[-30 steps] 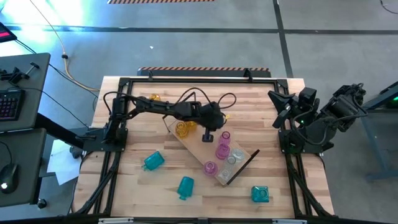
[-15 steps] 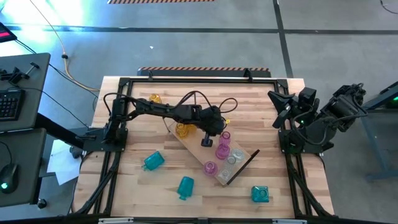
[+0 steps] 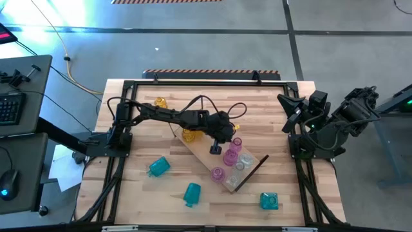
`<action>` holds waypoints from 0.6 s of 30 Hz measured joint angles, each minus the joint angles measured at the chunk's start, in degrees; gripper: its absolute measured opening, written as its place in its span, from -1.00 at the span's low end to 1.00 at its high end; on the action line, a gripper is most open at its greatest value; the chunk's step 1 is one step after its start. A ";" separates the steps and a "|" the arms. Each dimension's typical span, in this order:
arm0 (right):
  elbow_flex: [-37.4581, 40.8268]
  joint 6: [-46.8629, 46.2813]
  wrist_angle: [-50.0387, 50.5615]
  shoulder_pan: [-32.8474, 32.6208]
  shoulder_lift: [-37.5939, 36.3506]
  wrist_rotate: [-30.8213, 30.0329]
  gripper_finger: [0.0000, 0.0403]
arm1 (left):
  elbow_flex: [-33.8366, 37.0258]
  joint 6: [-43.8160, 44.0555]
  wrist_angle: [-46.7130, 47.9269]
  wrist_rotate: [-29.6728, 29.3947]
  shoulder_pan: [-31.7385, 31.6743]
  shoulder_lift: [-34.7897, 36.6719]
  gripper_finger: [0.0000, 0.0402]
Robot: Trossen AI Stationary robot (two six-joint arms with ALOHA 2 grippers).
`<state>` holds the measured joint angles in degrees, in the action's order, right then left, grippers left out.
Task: Sort vases onto shelf
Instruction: Adjust the pink crystal vases
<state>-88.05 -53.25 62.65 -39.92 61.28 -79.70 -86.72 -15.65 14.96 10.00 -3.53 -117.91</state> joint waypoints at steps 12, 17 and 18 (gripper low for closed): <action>0.00 -0.04 0.00 0.00 0.00 -0.02 -1.00 | 0.00 0.05 -1.24 1.50 0.22 0.02 -1.00; 0.00 -0.22 0.00 0.01 0.00 -0.01 -1.00 | 0.00 -0.06 -1.29 1.53 0.22 0.02 -1.00; 0.00 -0.22 -0.02 0.00 0.00 -0.02 -1.00 | 0.00 -0.16 -1.29 1.56 0.22 0.02 -1.00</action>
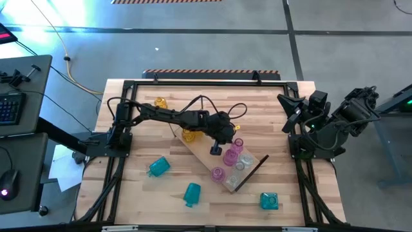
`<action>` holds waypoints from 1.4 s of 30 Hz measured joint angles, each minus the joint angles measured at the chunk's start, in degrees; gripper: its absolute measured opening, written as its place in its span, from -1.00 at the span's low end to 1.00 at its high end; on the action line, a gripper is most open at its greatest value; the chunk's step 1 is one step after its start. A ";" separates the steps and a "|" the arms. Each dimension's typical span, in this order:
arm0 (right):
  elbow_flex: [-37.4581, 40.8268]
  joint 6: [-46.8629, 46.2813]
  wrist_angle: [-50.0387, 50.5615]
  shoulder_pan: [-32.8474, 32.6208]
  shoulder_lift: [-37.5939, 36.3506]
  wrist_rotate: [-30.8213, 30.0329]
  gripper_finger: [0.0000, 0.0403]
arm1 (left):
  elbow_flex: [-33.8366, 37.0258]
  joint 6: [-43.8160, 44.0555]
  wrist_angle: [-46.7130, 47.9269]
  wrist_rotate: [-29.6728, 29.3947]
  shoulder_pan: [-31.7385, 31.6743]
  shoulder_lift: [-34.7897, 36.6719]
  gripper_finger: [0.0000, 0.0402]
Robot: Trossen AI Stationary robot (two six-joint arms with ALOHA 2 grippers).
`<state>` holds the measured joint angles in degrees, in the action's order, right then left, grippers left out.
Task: Sort vases onto shelf
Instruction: Adjust the pink crystal vases
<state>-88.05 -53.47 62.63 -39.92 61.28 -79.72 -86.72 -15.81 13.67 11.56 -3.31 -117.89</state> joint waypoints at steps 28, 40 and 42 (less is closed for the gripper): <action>0.00 0.42 0.00 0.02 0.28 1.78 -1.00 | 0.00 0.13 1.27 -6.64 -3.86 0.44 -1.00; 0.02 1.51 2.24 0.02 -0.18 2.03 -1.00 | -3.76 3.95 12.11 -9.48 -5.67 12.76 -1.00; 0.02 2.48 2.63 0.03 -0.31 1.98 -1.00 | -3.87 5.17 14.99 -9.42 -4.70 15.83 -1.00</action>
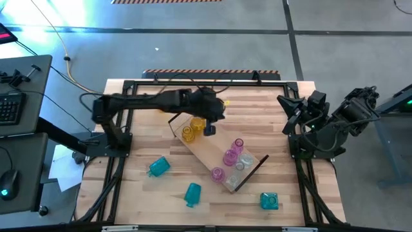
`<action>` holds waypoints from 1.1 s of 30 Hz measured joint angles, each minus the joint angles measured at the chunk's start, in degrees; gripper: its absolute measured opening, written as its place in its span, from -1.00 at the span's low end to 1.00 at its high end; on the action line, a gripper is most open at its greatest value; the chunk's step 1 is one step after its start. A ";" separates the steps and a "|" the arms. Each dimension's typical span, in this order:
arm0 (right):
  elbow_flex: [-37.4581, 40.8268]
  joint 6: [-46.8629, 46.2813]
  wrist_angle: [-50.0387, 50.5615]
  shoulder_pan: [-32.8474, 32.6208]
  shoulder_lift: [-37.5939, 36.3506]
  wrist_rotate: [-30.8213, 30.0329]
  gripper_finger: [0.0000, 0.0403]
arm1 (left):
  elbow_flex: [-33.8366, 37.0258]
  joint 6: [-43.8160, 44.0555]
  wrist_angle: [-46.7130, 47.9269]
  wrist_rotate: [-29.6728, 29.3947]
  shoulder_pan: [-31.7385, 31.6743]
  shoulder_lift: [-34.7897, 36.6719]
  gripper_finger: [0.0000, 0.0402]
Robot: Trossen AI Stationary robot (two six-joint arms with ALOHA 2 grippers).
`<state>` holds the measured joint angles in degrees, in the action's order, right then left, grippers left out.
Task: Sort vases onto shelf
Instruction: Adjust the pink crystal vases
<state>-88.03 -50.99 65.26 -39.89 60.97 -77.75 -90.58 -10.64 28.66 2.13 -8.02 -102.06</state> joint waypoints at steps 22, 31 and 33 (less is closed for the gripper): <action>0.00 6.30 1.80 -0.01 -6.14 5.50 -1.00 | 9.60 30.31 8.60 29.80 20.51 4.38 -1.00; 0.00 6.08 1.29 -0.01 -6.73 10.44 -1.00 | 10.13 33.60 -0.32 28.93 19.41 -0.29 -1.00; 0.00 6.08 1.30 -0.02 -6.71 10.72 -1.00 | 10.21 33.73 -0.56 28.48 19.39 -0.33 -1.00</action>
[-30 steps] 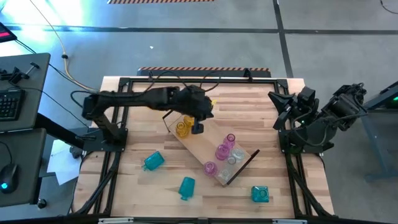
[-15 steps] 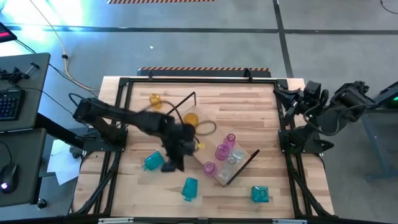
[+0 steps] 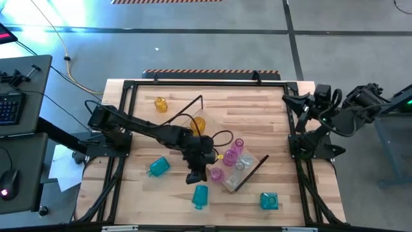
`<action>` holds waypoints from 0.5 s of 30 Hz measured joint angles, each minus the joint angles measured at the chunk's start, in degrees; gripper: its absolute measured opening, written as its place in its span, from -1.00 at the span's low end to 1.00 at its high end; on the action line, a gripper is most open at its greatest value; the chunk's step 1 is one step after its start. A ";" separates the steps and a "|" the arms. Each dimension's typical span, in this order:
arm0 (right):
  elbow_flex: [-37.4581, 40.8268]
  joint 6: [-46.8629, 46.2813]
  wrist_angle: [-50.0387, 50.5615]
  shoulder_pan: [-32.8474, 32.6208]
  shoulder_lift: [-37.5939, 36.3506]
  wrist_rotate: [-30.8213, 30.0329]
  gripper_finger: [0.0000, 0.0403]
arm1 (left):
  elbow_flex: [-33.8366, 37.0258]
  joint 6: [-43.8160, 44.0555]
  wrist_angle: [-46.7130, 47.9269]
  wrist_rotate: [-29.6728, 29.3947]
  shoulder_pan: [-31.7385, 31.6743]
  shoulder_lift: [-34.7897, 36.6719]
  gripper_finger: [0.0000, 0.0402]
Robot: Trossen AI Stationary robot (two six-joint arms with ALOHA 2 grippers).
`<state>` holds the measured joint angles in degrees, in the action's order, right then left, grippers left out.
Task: Sort vases onto shelf
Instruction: Adjust the pink crystal vases
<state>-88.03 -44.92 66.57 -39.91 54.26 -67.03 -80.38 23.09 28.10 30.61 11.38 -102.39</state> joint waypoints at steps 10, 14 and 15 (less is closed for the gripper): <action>0.00 0.89 0.01 0.01 0.06 0.18 -1.00 | 0.07 0.95 -5.80 -0.72 -0.13 -4.60 -1.00; 0.00 0.91 -0.25 0.01 0.00 1.29 -1.00 | -0.07 2.28 -8.37 -0.32 -0.20 -5.00 -1.00; 0.00 0.91 -0.28 -0.01 0.00 1.39 -1.00 | -0.07 2.43 -8.59 -0.62 -0.22 -5.01 -1.00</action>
<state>-88.03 -44.01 66.28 -39.92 54.26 -65.63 -80.44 25.53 19.50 29.99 11.16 -107.39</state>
